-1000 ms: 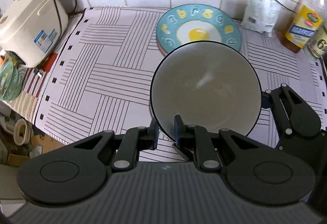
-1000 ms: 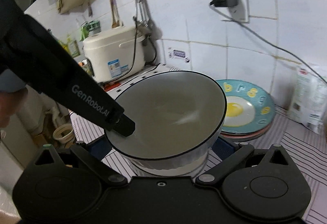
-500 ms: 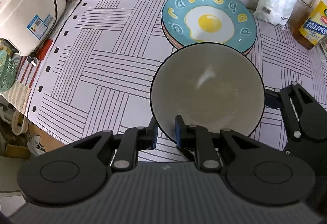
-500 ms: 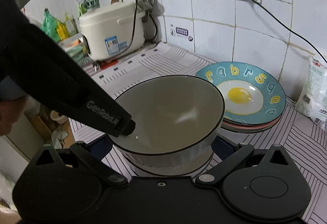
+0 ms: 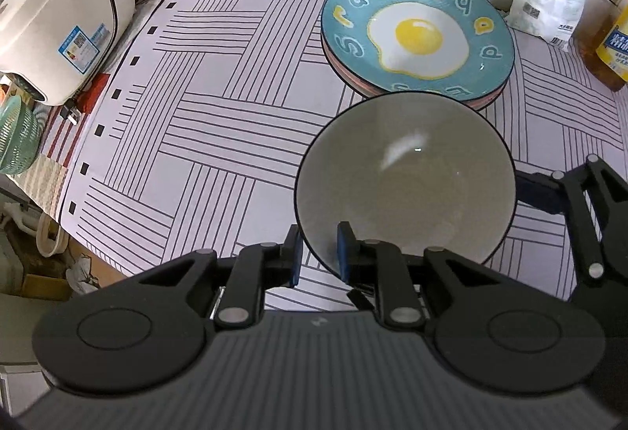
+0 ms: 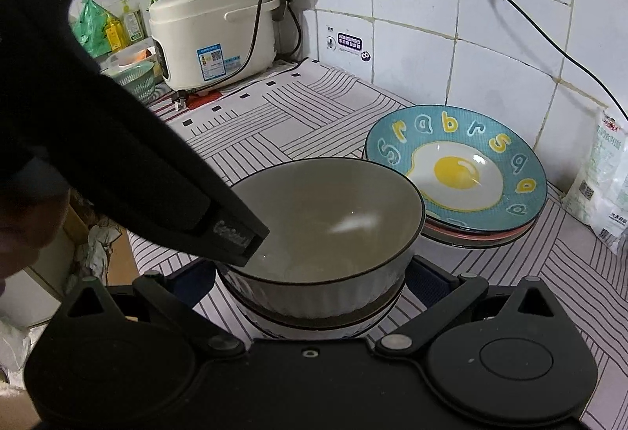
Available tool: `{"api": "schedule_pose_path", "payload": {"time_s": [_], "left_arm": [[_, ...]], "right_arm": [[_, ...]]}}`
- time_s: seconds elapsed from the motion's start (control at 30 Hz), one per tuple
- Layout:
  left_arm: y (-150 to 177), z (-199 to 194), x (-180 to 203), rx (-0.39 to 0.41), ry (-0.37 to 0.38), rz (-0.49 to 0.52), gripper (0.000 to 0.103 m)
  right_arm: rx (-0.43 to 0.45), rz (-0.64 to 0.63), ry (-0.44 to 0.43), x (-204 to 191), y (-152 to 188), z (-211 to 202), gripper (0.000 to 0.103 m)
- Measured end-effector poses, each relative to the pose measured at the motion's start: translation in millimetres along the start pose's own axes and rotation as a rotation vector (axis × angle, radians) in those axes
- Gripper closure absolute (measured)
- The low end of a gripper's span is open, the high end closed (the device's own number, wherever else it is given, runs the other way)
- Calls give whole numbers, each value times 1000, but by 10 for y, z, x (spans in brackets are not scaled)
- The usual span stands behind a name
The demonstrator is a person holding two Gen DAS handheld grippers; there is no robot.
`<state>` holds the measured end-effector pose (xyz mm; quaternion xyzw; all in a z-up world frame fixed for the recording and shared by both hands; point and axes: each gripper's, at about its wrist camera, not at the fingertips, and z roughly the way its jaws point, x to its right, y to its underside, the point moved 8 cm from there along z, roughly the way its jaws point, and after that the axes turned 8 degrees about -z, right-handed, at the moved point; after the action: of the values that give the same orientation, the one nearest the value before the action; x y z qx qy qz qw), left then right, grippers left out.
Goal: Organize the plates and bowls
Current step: 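Lower the small white bowl into the nested bowls and open the left gripper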
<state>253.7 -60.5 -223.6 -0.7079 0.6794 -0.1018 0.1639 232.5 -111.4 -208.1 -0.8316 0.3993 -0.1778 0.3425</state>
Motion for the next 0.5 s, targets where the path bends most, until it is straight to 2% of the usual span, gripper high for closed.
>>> {"api": "schedule_pose_path", "payload": {"time_s": [0.23,0.5], "left_arm": [[19,-8,10,27,-6,14,87],[77,-175,13,66,44,17,85]], "right_arm": [[-20,30,26,-10,29,-18,0],[33,72,29,-60,73,-177,0]]}}
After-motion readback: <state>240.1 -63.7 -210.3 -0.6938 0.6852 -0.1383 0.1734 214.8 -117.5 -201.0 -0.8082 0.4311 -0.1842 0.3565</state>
